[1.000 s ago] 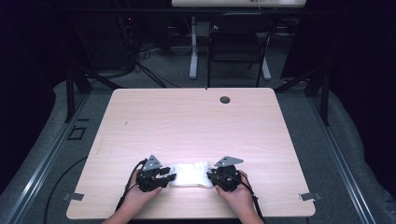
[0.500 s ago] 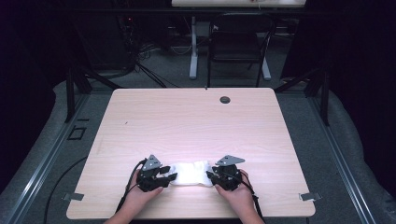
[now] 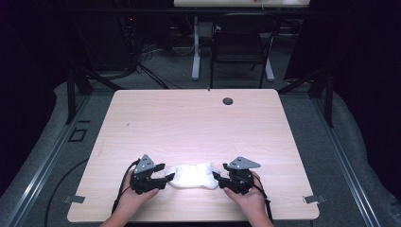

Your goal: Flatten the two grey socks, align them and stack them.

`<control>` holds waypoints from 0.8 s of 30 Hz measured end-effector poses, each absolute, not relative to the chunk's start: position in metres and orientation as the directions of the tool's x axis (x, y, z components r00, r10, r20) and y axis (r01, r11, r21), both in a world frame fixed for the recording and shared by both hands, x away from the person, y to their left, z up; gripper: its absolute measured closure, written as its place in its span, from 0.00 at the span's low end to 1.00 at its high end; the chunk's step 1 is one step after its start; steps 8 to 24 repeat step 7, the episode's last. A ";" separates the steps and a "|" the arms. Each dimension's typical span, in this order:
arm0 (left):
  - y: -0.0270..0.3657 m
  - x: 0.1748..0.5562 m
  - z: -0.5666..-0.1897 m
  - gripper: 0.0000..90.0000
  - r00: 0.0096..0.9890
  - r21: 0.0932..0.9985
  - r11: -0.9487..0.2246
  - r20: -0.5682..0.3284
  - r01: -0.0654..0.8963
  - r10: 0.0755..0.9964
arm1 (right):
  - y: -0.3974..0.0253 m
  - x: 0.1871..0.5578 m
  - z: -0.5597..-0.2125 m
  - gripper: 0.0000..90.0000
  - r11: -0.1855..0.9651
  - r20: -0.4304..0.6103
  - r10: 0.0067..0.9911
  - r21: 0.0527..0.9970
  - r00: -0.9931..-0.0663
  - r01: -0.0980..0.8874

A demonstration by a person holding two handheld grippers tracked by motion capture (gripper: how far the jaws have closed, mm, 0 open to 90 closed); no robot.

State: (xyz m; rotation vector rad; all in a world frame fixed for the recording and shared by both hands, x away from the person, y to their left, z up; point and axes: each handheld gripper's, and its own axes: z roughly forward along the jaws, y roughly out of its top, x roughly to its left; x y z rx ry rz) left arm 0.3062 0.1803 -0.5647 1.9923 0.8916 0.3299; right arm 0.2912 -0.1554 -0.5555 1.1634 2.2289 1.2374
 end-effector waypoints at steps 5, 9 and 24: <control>0.196 0.306 -0.564 0.42 0.686 0.818 -0.336 -0.096 0.467 0.721 | -0.160 0.287 -0.557 0.47 0.326 0.046 0.784 0.818 -0.619 0.473; 0.202 0.308 -0.565 0.42 0.676 0.815 -0.330 -0.100 0.477 0.730 | -0.163 0.287 -0.559 0.47 0.337 0.029 0.791 0.813 -0.611 0.474; 0.202 0.308 -0.565 0.42 0.676 0.815 -0.330 -0.100 0.477 0.730 | -0.163 0.287 -0.559 0.47 0.337 0.029 0.791 0.813 -0.611 0.474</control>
